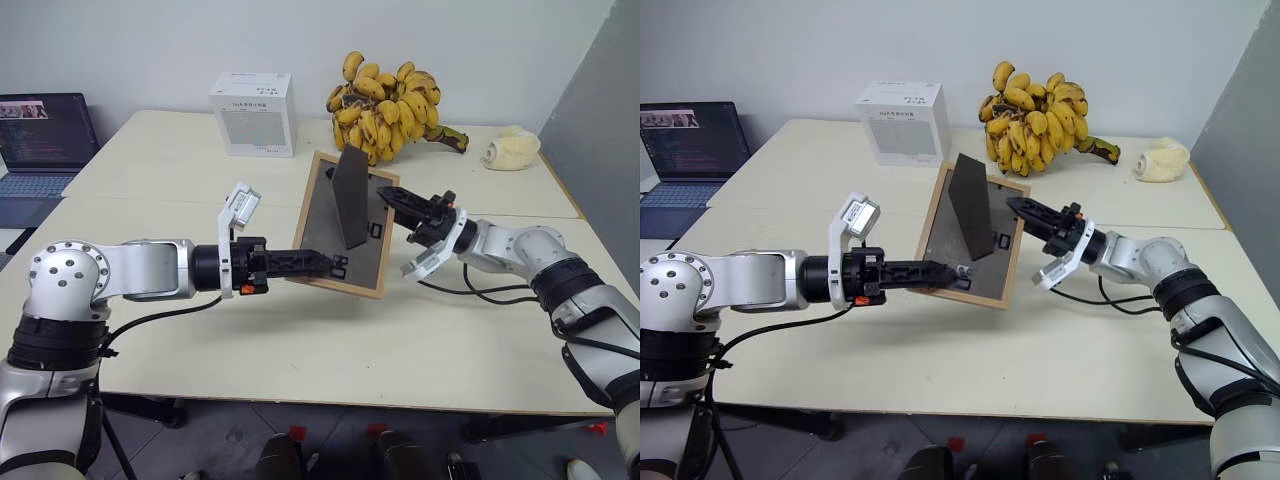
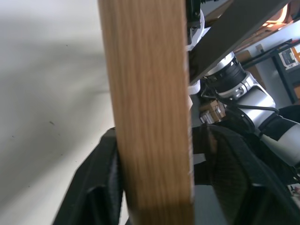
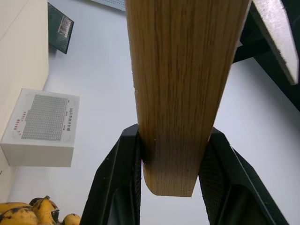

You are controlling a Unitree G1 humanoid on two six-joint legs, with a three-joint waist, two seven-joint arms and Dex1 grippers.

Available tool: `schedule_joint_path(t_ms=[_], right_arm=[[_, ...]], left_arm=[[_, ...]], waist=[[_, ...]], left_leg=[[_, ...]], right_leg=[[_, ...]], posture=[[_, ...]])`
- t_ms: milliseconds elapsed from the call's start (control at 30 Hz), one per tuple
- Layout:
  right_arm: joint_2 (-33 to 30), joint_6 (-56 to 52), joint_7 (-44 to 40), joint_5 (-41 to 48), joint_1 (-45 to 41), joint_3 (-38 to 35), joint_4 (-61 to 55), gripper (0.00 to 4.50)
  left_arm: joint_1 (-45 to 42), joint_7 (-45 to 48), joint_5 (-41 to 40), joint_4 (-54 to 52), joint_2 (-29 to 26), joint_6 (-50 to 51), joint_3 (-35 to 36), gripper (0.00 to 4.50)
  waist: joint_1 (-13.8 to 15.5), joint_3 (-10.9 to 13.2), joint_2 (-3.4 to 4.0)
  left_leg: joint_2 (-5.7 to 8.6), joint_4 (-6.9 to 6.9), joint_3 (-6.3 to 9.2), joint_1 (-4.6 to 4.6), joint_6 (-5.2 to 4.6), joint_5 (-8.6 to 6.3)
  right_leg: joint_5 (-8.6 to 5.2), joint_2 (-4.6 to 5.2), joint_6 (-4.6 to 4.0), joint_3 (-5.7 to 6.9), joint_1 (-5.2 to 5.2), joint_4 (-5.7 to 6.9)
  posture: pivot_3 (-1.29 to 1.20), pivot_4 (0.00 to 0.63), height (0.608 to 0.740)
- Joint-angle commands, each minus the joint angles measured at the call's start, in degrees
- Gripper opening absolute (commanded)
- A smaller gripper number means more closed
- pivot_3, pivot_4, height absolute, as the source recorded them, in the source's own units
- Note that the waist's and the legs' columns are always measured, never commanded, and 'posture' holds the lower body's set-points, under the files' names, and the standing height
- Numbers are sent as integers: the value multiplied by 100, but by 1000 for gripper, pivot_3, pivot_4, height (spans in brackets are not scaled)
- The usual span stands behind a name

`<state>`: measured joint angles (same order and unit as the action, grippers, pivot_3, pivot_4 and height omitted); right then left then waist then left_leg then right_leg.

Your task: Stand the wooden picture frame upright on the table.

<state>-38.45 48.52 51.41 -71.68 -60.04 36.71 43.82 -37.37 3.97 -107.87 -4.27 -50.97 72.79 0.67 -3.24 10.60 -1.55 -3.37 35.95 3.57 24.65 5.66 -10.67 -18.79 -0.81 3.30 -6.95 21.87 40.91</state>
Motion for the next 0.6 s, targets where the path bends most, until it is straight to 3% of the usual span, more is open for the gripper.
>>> schedule_joint_path(t_ms=[33,167,300,500,600], right_arm=[[-43,63,32,211,-153,-97,-156,1438],[41,211,-126,320,-208,-55,91,1438],[237,512,-589,672,-290,-86,638,1438],[717,1070,-2077,1861,-449,-420,1842,1438],[1118,1608,-3832,3209,-397,-868,2428,1438]], left_arm=[[-13,650,870,-523,-35,-463,545,2897],[621,2074,2595,-1498,-146,-1748,1308,2897],[1512,2716,3323,-2282,-139,-2431,2074,2897],[3377,2920,4036,-3524,202,-2966,2821,2897],[4197,2749,4305,-3923,452,-3150,3133,2897]], waist=[[-1,0,0],[-15,0,1],[-46,0,0],[-114,1,-1],[-126,3,-5]], left_leg=[[0,0,0,0,0,0],[-1,-4,-4,0,0,0],[-7,-7,-8,0,0,0],[-7,-5,-8,-4,-1,-1],[-9,-4,-2,-7,-1,-1]], right_leg=[[0,0,0,0,0,0],[-2,-1,-3,-1,1,-2],[-4,-2,-8,-1,3,-4],[-5,0,-9,-2,-7,-5],[-5,0,-10,4,-13,-5]], posture=[[0,150,740],[0,150,740],[0,150,740],[0,150,740],[0,150,740]])
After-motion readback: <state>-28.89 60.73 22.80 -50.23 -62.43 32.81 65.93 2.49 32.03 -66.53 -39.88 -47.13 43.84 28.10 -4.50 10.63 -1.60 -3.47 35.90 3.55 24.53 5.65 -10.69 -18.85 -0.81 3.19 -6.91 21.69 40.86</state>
